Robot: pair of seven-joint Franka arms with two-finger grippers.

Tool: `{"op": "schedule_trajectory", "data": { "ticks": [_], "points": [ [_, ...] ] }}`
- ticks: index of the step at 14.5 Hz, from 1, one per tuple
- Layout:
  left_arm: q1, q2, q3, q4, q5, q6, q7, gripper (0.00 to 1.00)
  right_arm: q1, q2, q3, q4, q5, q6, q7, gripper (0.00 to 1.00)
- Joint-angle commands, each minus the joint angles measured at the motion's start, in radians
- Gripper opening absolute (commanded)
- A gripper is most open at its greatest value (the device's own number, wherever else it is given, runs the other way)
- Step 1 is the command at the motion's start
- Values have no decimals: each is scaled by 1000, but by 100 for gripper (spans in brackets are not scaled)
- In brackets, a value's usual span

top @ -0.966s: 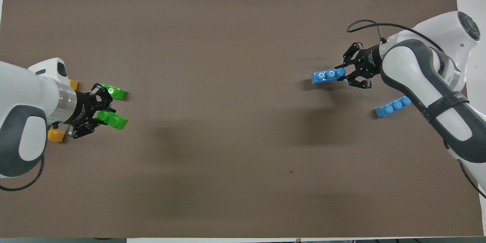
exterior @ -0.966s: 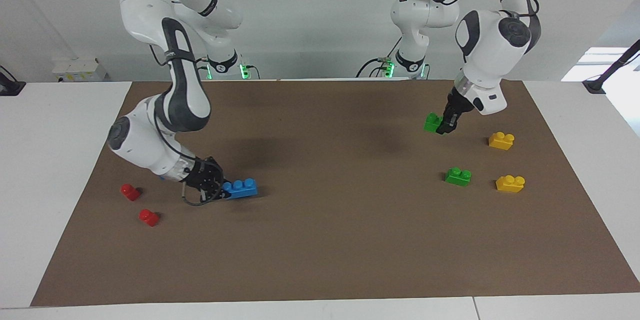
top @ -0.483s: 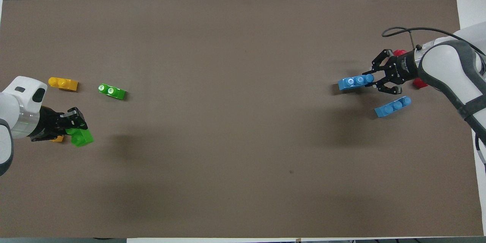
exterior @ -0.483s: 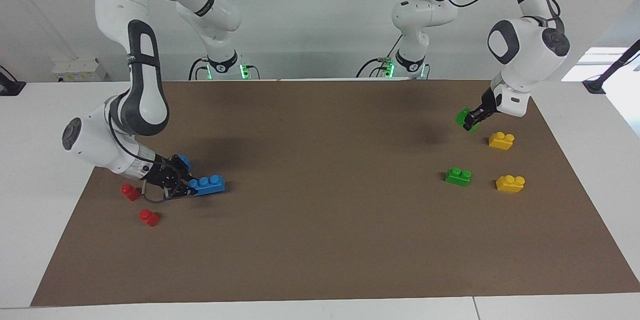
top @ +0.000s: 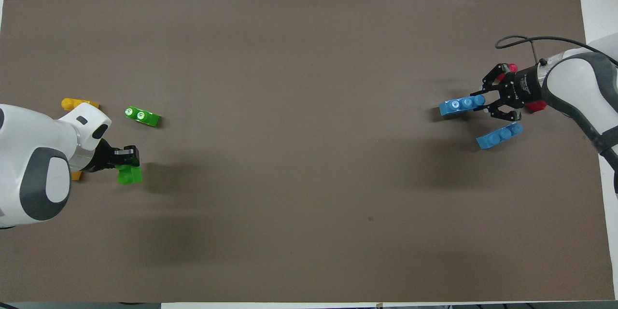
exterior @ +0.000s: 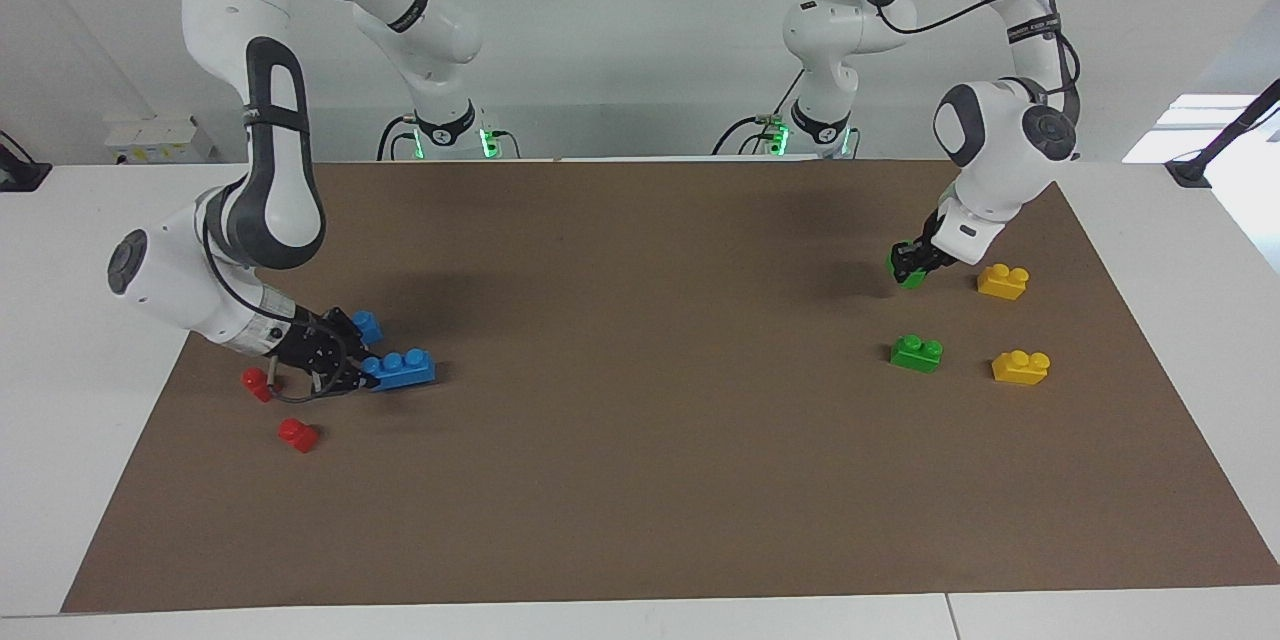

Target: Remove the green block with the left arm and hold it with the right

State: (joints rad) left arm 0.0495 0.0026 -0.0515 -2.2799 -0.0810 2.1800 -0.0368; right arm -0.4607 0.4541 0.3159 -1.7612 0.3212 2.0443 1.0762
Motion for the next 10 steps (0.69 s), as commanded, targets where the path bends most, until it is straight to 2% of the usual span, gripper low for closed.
{"op": "schedule_trajectory", "data": {
  "ticks": [1,3,5,6,8,9,10],
  "points": [
    [-23,25,10,-13,21,62,23,9,-21,-26,12,-38,-16,19,-33,0],
    [-39,46,10,-23,21,104,60,12,-21,-29,12,-49,-16,33,-42,0],
    [-37,45,12,-47,21,135,66,23,-16,-29,12,-58,-16,57,-42,0],
    [-36,45,10,-50,21,136,66,24,-16,-28,12,-67,-16,68,-41,0],
    [-37,46,12,-55,21,139,66,33,-16,-26,12,-84,-16,100,-42,0],
    [-37,46,10,-56,21,142,66,39,-16,-26,12,-86,-16,102,-41,0],
    [-37,46,12,-53,21,136,64,60,-16,-26,12,-86,-16,106,-39,0]
  ]
}}
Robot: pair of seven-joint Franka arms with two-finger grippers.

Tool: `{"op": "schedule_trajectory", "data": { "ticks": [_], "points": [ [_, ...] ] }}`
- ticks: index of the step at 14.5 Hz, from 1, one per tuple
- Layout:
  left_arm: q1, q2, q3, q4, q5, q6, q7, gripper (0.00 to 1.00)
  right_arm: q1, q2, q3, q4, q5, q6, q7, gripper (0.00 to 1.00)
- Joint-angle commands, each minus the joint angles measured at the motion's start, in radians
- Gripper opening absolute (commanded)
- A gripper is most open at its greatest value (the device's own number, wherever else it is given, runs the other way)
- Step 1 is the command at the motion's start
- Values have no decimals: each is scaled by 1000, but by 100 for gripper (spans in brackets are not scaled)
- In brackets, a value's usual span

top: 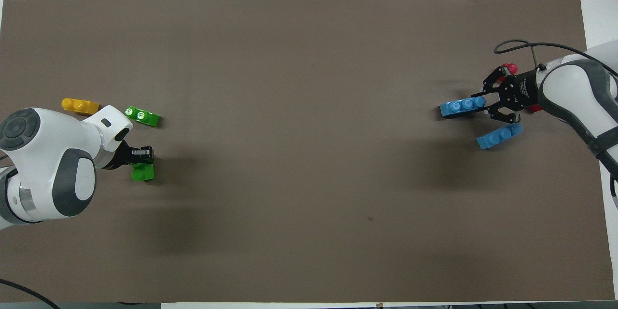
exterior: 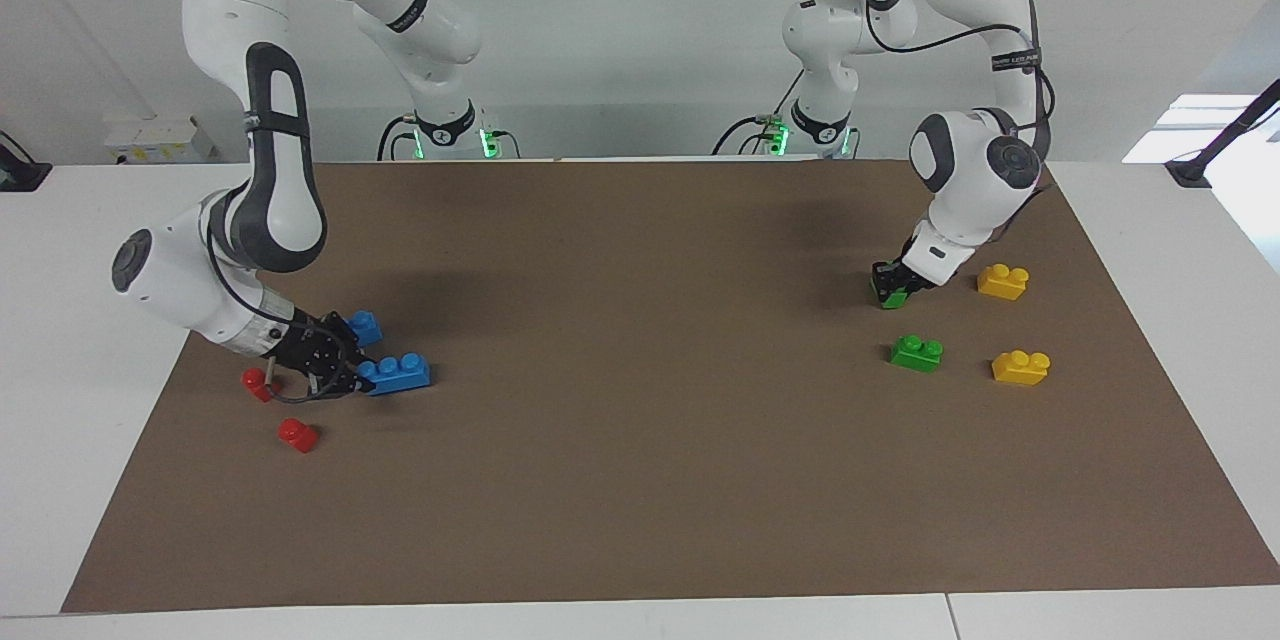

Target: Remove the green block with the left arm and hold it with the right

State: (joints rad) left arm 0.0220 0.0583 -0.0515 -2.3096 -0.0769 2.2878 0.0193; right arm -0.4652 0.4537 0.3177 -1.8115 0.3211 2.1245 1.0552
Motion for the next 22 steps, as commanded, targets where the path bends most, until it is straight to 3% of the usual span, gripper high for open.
{"op": "schedule_trajectory", "data": {
  "ticks": [1,2,3,4,5,9,13,16,18,21,22],
  "points": [
    [-10,-8,12,-15,17,22,5,77,-12,-27,11,-37,-16,29,-18,0],
    [-10,-6,12,-5,17,19,4,100,-12,-27,11,-35,-16,31,-20,6],
    [-8,-9,12,11,17,10,4,100,-4,-27,11,-35,-16,29,-18,60],
    [-5,-17,12,36,17,-25,2,100,-3,-27,11,-31,-16,23,-11,81],
    [-1,-23,13,82,17,-87,4,100,-1,-29,11,-23,-16,14,-9,93],
    [3,-75,13,298,17,-420,-4,100,-1,-78,12,40,-16,-64,17,94],
    [6,-185,18,344,17,-522,-48,100,8,-130,18,101,-54,-93,0,98],
    [4,-186,18,427,54,-645,-47,100,42,-138,27,240,-149,-236,-116,98],
    [4,-144,21,491,58,-642,-45,100,77,-170,29,297,-229,-310,-249,99],
    [-16,6,39,750,60,-743,-45,100,102,-263,29,296,-296,-359,-566,99],
    [-19,17,39,769,57,-737,-45,100,102,-288,29,297,-297,-395,-674,99]
  ]
}}
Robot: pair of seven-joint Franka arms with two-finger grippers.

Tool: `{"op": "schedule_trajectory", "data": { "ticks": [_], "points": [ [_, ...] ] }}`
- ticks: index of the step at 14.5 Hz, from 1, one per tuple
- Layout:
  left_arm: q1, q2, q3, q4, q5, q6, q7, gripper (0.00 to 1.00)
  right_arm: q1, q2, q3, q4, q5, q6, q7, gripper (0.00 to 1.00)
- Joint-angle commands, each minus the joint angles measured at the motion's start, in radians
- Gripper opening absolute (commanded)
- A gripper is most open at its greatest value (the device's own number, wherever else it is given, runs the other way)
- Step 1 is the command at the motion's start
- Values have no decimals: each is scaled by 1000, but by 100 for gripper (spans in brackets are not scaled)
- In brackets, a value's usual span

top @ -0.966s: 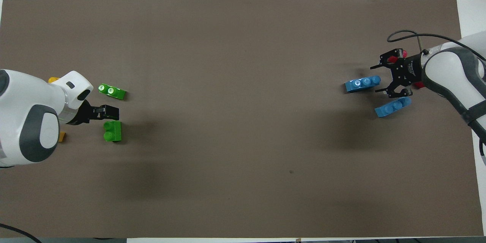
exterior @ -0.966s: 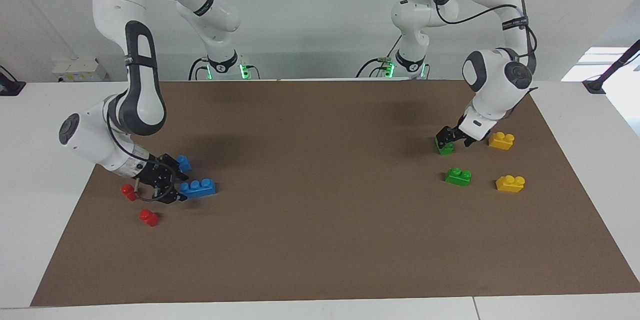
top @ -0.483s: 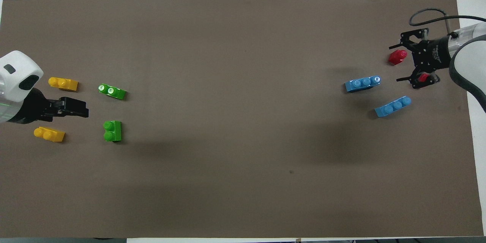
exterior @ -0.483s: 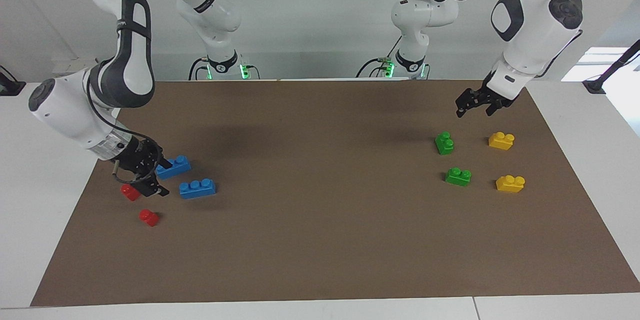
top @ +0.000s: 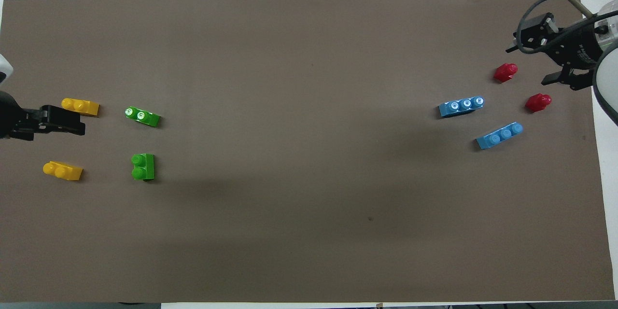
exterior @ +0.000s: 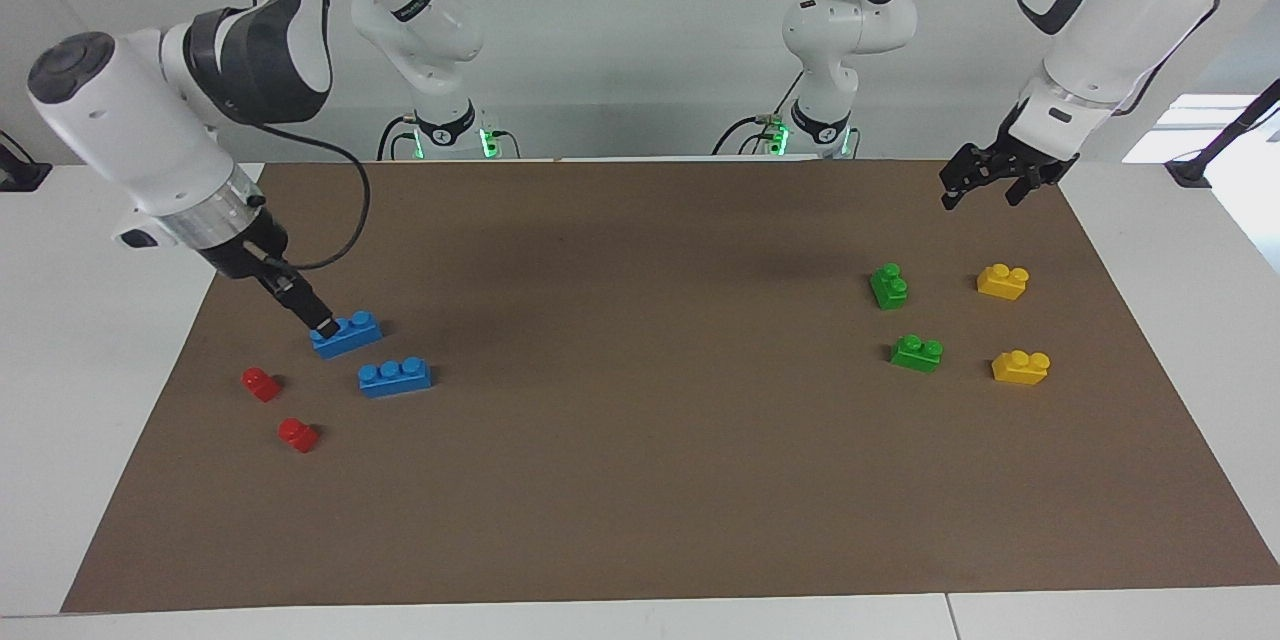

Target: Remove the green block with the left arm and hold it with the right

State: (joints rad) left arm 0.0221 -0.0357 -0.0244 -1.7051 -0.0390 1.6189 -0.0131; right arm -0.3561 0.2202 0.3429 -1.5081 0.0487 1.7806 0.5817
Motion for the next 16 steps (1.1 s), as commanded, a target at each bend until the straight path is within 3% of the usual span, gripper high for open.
{"op": "schedule_trajectory", "data": {
  "ticks": [1,4,7,10,16],
  "points": [
    [-19,109,12,165,15,-54,-13,100,-6,-86,5,-6,-27,-87,-295,99],
    [-27,106,12,150,18,-24,-13,100,25,-166,7,-20,-56,-185,-450,98],
    [-30,71,14,113,21,-34,-16,100,61,-217,8,-44,-46,-214,-430,98],
    [-30,42,14,58,21,-24,-15,100,112,-235,8,-44,-44,-217,-415,98],
    [-37,37,14,58,21,-20,-15,100,117,-234,4,-38,-43,-207,-448,98]
  ]
}}
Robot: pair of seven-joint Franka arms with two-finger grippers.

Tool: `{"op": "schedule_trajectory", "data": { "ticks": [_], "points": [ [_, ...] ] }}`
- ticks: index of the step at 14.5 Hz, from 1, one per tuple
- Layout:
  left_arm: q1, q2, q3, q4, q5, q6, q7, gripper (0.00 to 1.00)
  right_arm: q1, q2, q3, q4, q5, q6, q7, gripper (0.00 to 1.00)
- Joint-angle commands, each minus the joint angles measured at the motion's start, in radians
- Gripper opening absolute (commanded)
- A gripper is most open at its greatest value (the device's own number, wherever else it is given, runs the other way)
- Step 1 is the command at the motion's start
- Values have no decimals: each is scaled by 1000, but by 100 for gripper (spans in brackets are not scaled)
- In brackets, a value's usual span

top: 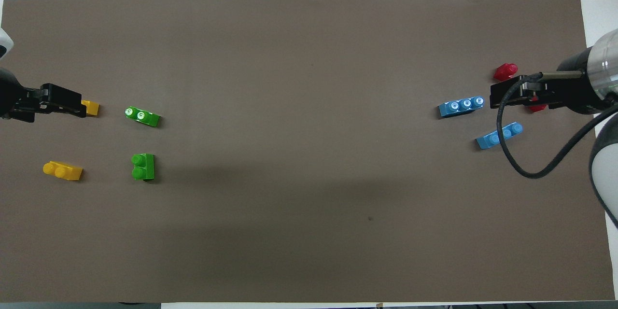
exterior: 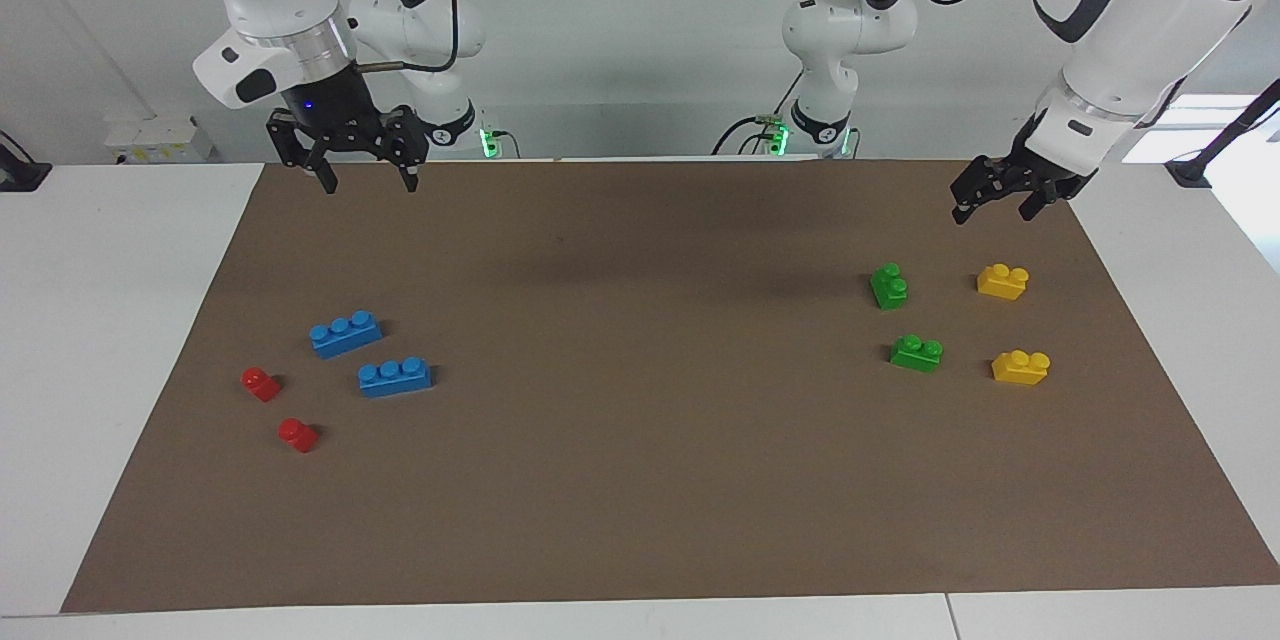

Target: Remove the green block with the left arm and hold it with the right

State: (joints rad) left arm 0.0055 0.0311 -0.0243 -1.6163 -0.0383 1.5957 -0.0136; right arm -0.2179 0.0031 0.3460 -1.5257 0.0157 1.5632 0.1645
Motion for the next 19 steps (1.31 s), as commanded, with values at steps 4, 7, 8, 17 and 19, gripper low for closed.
{"op": "schedule_trajectory", "data": {
  "ticks": [4,7,8,17,19],
  "points": [
    [-21,-31,14,-30,20,3,-14,100,-46,-9,-1,-14,-10,40,-30,99],
    [-21,-31,14,-22,20,3,-12,100,-61,-11,2,-14,-10,34,-39,99],
    [-21,-31,14,-17,20,3,-11,100,-54,-9,-1,-13,-19,34,-52,99],
    [-22,-33,14,-19,37,1,-11,100,186,-8,-291,-13,-22,26,-82,99],
    [-22,-33,12,-19,37,3,-12,100,184,-12,-300,-17,-22,3,-80,99]
  ]
}}
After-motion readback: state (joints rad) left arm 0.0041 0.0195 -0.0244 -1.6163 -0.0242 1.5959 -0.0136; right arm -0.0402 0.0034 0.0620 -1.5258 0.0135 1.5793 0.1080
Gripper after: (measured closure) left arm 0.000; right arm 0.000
